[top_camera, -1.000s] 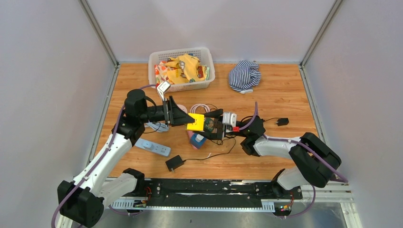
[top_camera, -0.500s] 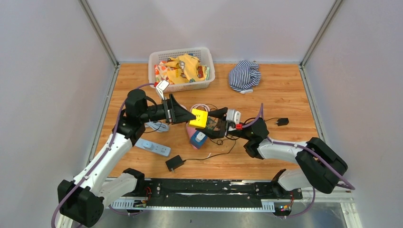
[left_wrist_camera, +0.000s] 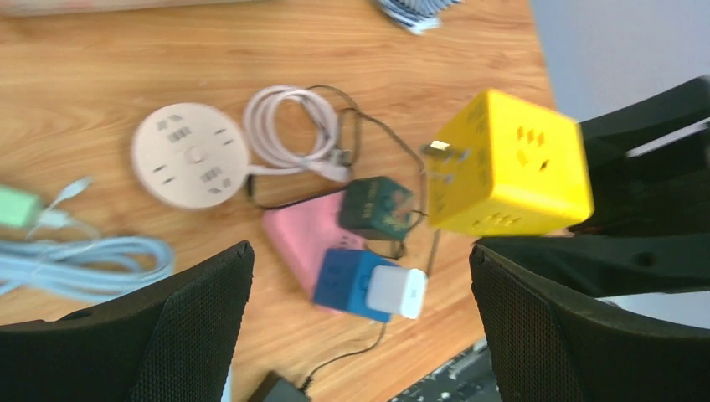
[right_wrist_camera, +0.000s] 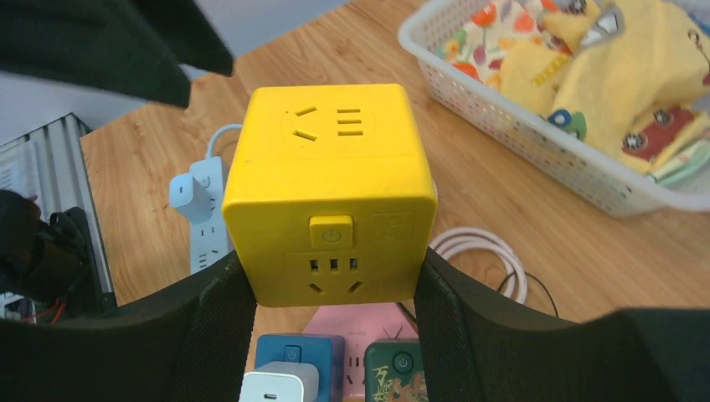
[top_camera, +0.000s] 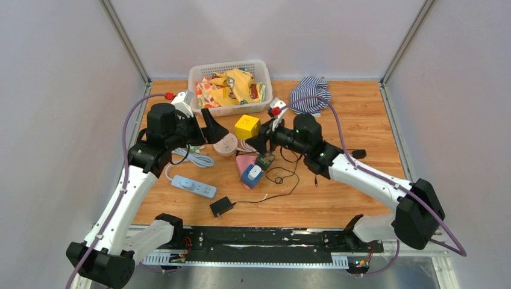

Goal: Insert the plug
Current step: Pick up the plug from the center of the board, then adjust the plug.

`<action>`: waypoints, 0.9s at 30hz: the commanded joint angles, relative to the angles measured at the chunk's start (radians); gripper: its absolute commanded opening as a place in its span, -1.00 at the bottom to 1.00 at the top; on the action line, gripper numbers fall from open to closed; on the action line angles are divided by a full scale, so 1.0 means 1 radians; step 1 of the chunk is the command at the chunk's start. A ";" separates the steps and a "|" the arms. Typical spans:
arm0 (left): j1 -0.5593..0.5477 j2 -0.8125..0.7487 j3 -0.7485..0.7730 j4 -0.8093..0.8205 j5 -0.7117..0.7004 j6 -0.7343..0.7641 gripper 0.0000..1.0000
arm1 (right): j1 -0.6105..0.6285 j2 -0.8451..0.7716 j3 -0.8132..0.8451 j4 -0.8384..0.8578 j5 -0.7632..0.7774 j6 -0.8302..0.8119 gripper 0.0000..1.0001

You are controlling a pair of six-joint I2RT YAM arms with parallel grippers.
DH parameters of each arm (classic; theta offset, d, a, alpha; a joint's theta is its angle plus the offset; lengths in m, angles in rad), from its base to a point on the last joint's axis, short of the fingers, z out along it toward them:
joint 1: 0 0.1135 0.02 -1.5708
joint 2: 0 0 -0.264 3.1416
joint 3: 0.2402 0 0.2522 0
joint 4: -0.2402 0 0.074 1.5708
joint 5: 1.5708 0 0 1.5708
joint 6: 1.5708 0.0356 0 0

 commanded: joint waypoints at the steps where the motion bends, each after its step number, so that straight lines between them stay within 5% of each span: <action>1: 0.029 -0.055 -0.035 -0.082 -0.216 0.051 1.00 | -0.007 0.077 0.234 -0.472 0.162 0.094 -1.00; 8: 0.105 -0.057 -0.077 -0.101 -0.289 0.068 1.00 | 0.011 0.220 0.510 -0.789 0.272 0.217 -1.00; 19: 0.206 -0.047 -0.279 0.019 -0.201 -0.060 0.99 | 0.057 0.498 0.895 -1.162 0.381 0.216 -1.00; 27: 0.212 -0.018 -0.291 -0.059 -0.407 -0.120 1.00 | 0.090 0.753 1.215 -1.342 0.373 0.215 -1.00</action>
